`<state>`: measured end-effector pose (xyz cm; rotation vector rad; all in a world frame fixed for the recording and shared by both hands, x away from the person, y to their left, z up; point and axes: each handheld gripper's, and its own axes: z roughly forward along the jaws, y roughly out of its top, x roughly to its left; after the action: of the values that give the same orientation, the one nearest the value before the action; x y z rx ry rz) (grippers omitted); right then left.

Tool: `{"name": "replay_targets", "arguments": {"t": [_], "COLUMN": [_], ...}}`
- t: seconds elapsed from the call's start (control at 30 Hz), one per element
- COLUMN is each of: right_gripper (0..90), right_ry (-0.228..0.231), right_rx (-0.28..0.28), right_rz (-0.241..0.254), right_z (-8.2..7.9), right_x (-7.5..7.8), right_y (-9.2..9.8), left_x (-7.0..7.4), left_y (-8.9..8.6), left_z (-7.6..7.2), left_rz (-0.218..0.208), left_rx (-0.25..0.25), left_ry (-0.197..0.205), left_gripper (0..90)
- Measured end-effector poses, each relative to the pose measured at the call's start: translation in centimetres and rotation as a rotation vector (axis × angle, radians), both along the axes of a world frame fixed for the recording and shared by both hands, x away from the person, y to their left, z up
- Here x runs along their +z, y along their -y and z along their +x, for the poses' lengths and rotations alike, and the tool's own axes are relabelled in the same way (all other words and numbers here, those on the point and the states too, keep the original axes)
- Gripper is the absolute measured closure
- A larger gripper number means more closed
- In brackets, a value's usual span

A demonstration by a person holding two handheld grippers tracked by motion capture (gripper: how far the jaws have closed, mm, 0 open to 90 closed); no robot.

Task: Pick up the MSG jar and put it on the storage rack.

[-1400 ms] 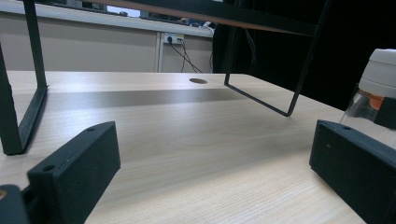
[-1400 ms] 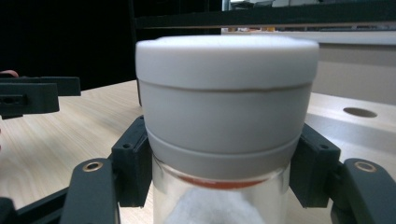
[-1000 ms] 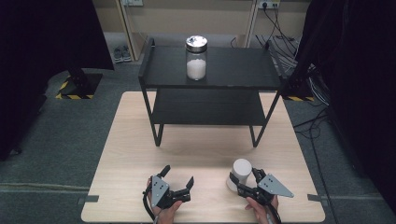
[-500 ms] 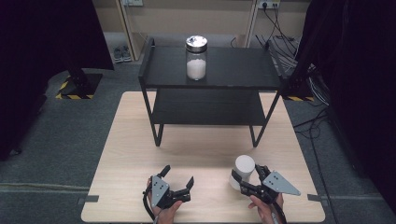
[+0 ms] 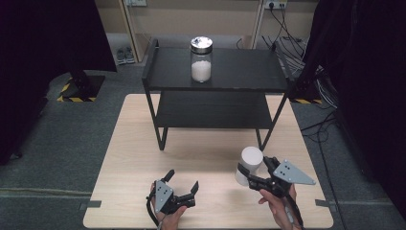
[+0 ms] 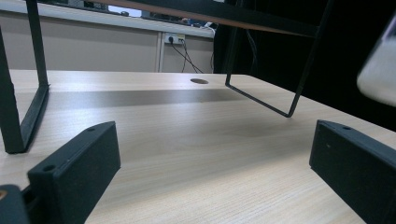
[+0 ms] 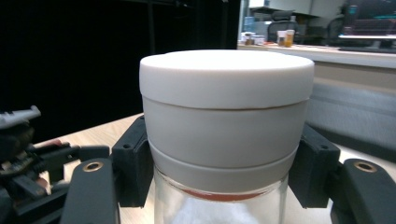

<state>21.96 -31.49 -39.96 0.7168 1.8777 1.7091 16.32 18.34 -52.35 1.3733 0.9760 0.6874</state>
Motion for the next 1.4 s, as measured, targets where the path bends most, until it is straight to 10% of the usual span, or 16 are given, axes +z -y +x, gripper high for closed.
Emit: {"name": "replay_targets", "arguments": {"t": [0.77,1.4], "right_gripper": [35.1,35.1], "right_ry": [-0.017,-0.017], "right_rx": [0.057,0.06], "right_rz": [-0.031,-0.004], "right_z": [5.9,9.8], "right_x": [13.4,21.1], "right_y": [-1.6,-3.3], "left_x": [0.0,0.0], "left_y": [0.0,0.0], "left_z": [0.0,0.0], "left_rz": [-0.004,-0.003], "left_rx": [0.001,0.002], "left_ry": [0.0,0.001], "left_gripper": [1.1,1.1]}}
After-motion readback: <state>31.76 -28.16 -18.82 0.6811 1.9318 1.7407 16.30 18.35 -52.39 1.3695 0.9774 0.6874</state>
